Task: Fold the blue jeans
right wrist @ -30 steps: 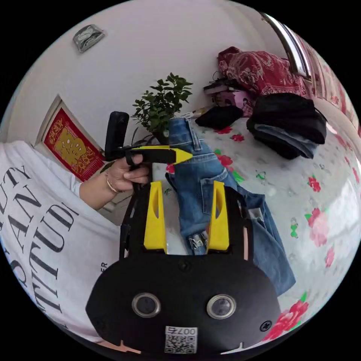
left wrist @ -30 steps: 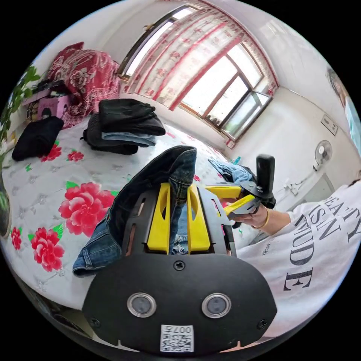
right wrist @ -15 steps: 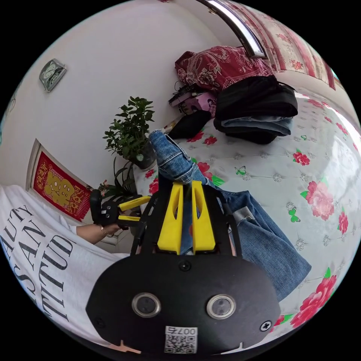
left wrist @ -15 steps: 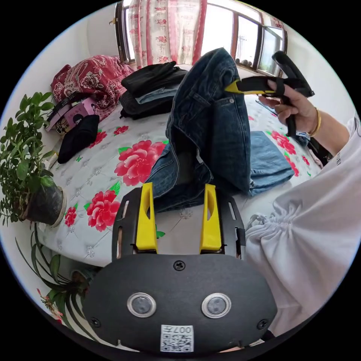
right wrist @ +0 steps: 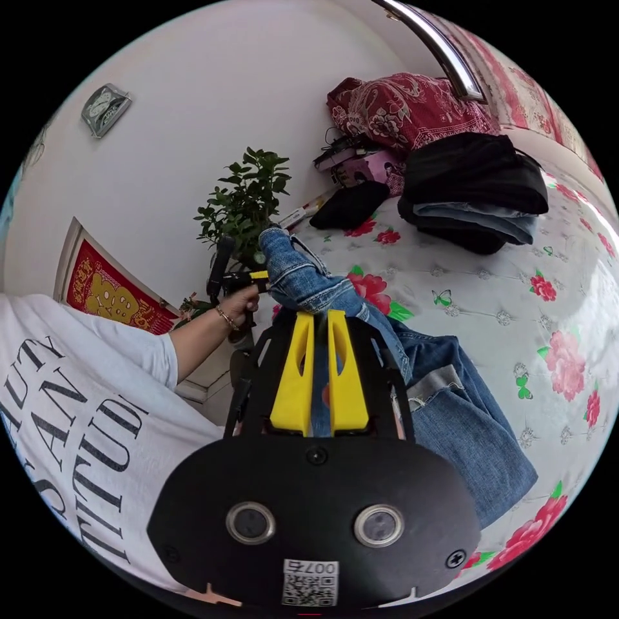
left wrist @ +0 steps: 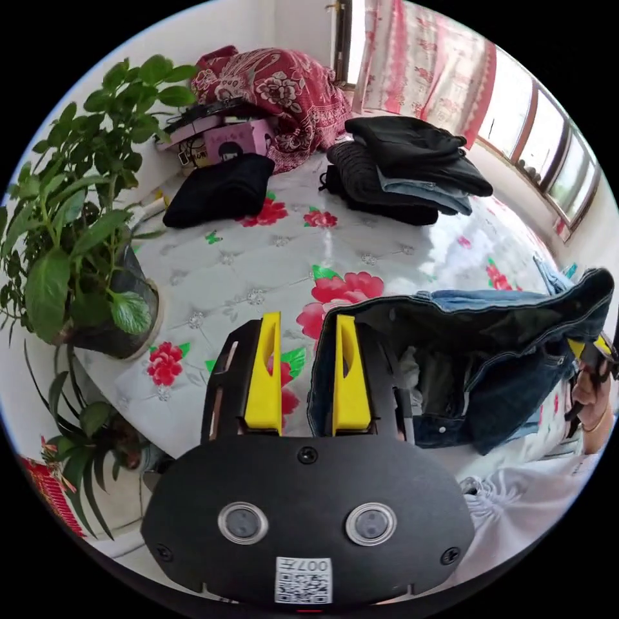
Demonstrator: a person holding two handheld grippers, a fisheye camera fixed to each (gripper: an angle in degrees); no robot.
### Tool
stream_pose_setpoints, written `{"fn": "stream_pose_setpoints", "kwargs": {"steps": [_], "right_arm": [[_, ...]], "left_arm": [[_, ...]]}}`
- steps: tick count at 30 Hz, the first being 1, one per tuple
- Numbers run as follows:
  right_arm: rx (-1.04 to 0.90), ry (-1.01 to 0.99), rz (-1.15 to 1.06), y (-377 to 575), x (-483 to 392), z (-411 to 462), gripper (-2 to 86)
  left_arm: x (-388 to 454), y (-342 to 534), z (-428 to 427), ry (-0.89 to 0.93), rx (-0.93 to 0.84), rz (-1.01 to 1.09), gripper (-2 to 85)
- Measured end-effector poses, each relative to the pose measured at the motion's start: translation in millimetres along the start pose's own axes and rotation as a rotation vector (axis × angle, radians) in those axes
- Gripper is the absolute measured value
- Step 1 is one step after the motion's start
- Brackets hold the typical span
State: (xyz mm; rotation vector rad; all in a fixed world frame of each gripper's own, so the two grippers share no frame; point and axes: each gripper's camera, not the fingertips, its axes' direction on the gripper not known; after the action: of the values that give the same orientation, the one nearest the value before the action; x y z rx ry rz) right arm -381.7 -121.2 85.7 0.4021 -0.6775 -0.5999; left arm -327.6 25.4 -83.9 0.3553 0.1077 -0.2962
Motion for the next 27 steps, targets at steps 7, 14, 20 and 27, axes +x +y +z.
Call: {"fn": "stream_pose_setpoints", "kwargs": {"steps": [7, 14, 20, 27], "right_arm": [[0.039, -0.046, 0.073, -2, 22, 3, 2.1], [0.011, -0.074, 0.037, -10, 13, 25, 2.1], [0.0, -0.061, 0.001, -12, 1, 30, 2.1], [-0.013, -0.113, 0.001, -17, -6, 60, 2.0]], "left_arm": [[26, 86, -27, 0.101, -0.065, 0.175, 5.2], [91, 73, 50, 0.424, -0.233, 0.432, 4.9], [66, 19, 65, 0.272, -0.141, 0.44, 5.6], [-83, -35, 50, 0.03, 0.012, 0.034, 6.1]]}}
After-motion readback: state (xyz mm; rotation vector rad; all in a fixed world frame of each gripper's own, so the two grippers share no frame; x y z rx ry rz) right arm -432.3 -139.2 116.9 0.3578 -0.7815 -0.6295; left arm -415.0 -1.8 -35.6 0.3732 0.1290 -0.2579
